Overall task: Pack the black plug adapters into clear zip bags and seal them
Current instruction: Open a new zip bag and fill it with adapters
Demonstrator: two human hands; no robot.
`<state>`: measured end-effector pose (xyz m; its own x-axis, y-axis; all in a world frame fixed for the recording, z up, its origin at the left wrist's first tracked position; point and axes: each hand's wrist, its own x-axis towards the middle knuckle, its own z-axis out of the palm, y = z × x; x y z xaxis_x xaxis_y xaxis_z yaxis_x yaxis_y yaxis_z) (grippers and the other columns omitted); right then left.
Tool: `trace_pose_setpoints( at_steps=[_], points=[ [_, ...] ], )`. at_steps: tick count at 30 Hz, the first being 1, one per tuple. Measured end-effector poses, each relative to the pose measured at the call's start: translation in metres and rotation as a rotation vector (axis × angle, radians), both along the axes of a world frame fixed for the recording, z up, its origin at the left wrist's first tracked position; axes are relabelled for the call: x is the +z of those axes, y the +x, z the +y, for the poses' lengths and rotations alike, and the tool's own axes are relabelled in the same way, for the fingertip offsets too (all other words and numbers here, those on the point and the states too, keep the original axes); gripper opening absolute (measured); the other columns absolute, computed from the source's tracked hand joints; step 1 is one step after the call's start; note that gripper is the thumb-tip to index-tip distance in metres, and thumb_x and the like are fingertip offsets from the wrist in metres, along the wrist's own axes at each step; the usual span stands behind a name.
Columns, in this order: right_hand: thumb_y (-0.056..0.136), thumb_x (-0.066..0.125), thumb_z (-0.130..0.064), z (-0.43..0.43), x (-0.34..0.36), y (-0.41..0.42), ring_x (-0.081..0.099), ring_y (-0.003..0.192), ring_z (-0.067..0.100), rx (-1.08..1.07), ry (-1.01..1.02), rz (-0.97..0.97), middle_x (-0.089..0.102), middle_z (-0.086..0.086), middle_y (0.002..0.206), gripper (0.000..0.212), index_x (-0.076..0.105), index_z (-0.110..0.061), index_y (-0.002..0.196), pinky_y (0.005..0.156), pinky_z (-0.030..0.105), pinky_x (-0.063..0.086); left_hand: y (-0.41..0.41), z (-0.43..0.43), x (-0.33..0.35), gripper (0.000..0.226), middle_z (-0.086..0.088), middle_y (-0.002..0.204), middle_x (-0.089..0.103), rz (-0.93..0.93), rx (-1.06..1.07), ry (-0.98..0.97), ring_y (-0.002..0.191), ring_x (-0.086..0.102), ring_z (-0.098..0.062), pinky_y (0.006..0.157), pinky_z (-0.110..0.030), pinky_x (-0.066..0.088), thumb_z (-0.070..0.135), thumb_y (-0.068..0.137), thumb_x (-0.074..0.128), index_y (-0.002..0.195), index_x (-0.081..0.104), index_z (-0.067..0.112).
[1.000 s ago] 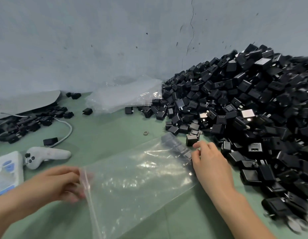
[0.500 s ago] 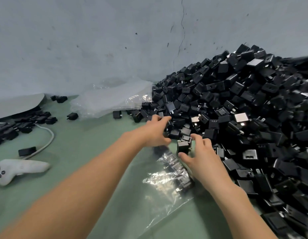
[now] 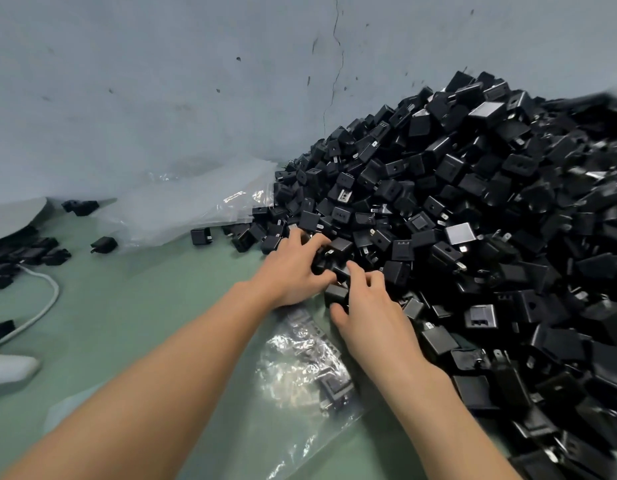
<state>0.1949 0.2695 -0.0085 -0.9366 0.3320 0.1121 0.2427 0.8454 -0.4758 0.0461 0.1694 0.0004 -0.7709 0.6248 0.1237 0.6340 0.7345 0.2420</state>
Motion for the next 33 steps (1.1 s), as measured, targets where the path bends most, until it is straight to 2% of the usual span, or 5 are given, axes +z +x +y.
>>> trace_pose_setpoints(
  at_steps=[9,19,23,27,33],
  points=[
    [0.103,0.047,-0.036,0.001,-0.001,0.001,0.064,0.089,0.026,-0.013,-0.021,0.014,0.034,0.007,0.145,0.063,0.013,-0.023,0.155,0.062,0.033,0.043,-0.008,0.006,0.009,0.046,-0.004,0.126,0.039,-0.084,0.137,0.025,0.081,0.059,-0.022,0.074,-0.033,0.049,0.047,0.080,0.065,0.123,0.052,0.035],
    [0.102,0.040,-0.037,-0.003,0.023,0.006,0.061,0.084,0.017,-0.093,-0.197,0.340,0.052,-0.007,0.130,0.041,0.041,-0.032,0.143,0.073,0.039,0.047,0.030,-0.071,0.079,0.046,-0.012,0.115,0.056,-1.721,-0.013,1.607,0.075,0.057,-0.015,0.047,-0.020,0.046,0.023,0.077,0.075,0.116,0.061,0.005],
    [0.101,0.050,-0.032,-0.038,0.052,0.007,0.065,0.090,0.004,-0.013,-1.027,0.451,0.064,-0.015,0.117,0.026,0.059,-0.040,0.123,0.087,0.036,0.055,0.085,-0.097,0.076,0.063,-0.012,0.124,0.051,-1.814,-0.124,1.750,0.076,0.056,-0.016,0.046,-0.018,0.045,0.028,0.083,0.069,0.137,0.050,0.002],
    [0.093,0.059,-0.035,-0.091,0.070,0.015,0.072,0.087,0.014,0.055,-1.853,0.242,0.074,-0.003,0.094,0.021,0.075,-0.024,0.100,0.080,0.036,0.058,0.121,-0.115,0.074,0.054,-0.016,0.113,0.059,-1.685,-0.083,1.779,0.075,0.057,-0.017,0.047,-0.022,0.047,0.030,0.085,0.069,0.126,0.060,-0.003],
    [0.092,0.052,-0.045,-0.142,0.070,0.024,0.060,0.088,0.021,0.089,-2.237,0.150,0.060,0.006,0.094,0.027,0.065,-0.022,0.100,0.064,0.027,0.048,0.168,-0.106,0.061,0.043,-0.002,0.109,0.067,-0.404,0.289,1.212,0.084,0.066,-0.002,0.063,-0.019,0.052,0.064,0.083,0.054,0.110,0.070,0.035]
  ],
)
